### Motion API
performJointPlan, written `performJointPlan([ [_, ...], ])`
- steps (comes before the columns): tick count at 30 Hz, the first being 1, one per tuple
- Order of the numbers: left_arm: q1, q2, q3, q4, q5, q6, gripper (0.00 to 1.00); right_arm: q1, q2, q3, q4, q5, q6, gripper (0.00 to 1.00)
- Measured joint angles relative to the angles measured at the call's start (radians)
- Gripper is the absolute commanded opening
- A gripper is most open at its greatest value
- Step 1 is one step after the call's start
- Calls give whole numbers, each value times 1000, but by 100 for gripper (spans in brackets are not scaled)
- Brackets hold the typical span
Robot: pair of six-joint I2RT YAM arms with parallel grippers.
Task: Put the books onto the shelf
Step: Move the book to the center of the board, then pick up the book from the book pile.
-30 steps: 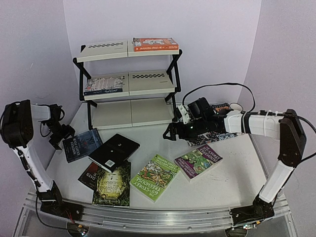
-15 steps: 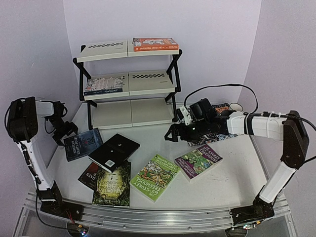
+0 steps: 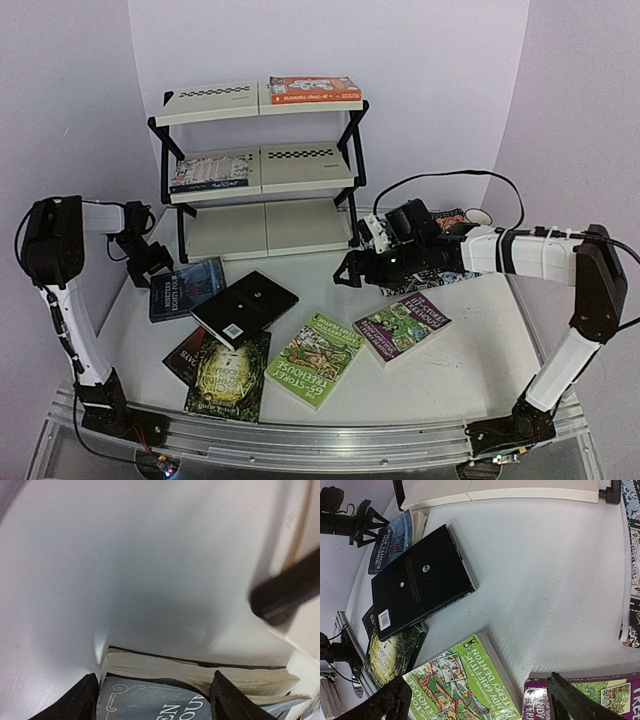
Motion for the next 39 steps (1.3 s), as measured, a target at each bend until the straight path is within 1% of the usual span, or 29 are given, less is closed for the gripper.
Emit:
performJointPlan([
  [3,-71,-21,-29,20,55,29,60,0,0,0,0,-11,8,93],
  [5,-109,-48,-62,24,94,43,58,0,0,0,0,-20,16,93],
  [9,-139,-104,-124,20,153,50,56,11,8,2,0,-28,36,93],
  [10,-140,-118,-138,17,163,50,59,16,13,4,0,-28,41,93],
  [11,-141,-132,-149,10,168,50,64,23,22,9,0,-28,48,94],
  [14,-143,-179,-179,-13,158,45,86,48,58,31,-8,-24,51,96],
  [16,-146,-224,-200,-31,127,30,95,69,77,49,-19,-13,35,98],
  [17,-147,-248,-210,-41,108,20,99,77,82,56,-25,-6,24,98],
  [21,-149,-350,-238,-71,19,-32,100,107,107,106,-60,33,-63,98],
  [24,-150,-406,-243,-70,-14,-38,97,127,135,160,-92,63,-155,97],
  [26,-156,-433,-244,-69,-7,-25,94,140,156,190,-112,88,-225,96],
  [30,-197,-469,-248,-66,106,38,93,187,194,222,-136,145,-405,95],
  [32,-226,-473,-253,-65,163,54,93,225,209,224,-145,207,-537,93],
  [34,-249,-476,-262,-63,210,64,93,278,228,228,-140,261,-643,93],
  [39,-266,-478,-275,-42,308,68,93,393,335,230,2,431,-975,93],
])
